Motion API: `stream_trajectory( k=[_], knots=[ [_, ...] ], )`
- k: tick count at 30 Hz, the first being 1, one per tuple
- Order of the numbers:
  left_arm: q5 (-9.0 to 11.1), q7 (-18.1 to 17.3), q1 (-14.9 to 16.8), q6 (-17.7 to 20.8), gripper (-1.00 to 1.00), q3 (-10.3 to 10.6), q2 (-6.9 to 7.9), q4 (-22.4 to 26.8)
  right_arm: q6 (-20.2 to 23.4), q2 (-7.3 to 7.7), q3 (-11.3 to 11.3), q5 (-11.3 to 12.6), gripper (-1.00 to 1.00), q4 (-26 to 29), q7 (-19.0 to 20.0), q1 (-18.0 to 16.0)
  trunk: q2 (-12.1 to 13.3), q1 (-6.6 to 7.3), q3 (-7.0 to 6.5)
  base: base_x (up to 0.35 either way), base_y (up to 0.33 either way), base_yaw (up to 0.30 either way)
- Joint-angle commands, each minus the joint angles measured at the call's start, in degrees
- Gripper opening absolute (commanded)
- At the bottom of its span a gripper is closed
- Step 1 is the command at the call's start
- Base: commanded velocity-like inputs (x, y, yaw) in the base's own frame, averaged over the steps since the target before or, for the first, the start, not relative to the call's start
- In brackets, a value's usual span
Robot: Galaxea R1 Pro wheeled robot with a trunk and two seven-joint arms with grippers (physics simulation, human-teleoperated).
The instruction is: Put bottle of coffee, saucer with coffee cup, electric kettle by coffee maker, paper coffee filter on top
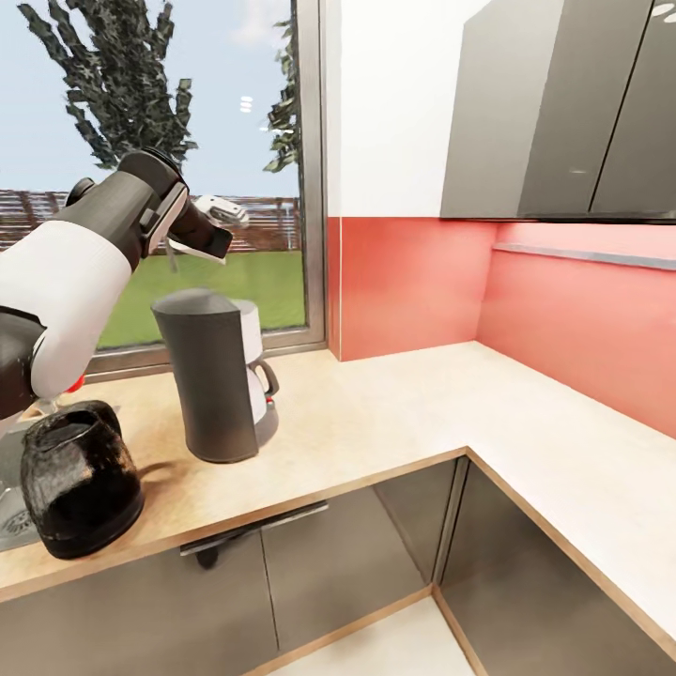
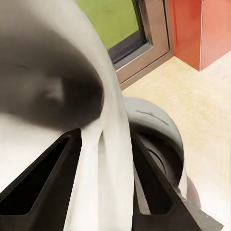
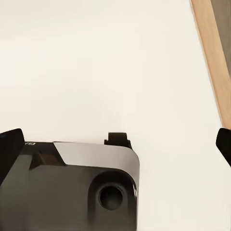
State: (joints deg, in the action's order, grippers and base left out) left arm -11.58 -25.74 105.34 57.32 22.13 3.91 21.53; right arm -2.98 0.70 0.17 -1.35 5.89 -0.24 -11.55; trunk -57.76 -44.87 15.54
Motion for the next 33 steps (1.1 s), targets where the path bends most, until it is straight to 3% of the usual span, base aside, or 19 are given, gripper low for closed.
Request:
stream_trajectory(
  k=[1, 33],
  knots=[
    [-0.6, -0.6, 0.0, 0.1, -1.0, 0.2, 0.04, 0.1, -0.2, 0.0, 0.0, -0.1, 1.0, -0.1, 0.0, 0.0, 0.0, -0.02, 0.07, 0.129, -0.003, 0.0],
    [-0.6, -0.6, 0.0, 0.1, -1.0, 0.2, 0.04, 0.1, -0.2, 0.0, 0.0, -0.1, 1.0, -0.1, -0.1, 0.0, 0.0, -0.02, 0.07, 0.092, -0.016, 0.023]
  ],
)
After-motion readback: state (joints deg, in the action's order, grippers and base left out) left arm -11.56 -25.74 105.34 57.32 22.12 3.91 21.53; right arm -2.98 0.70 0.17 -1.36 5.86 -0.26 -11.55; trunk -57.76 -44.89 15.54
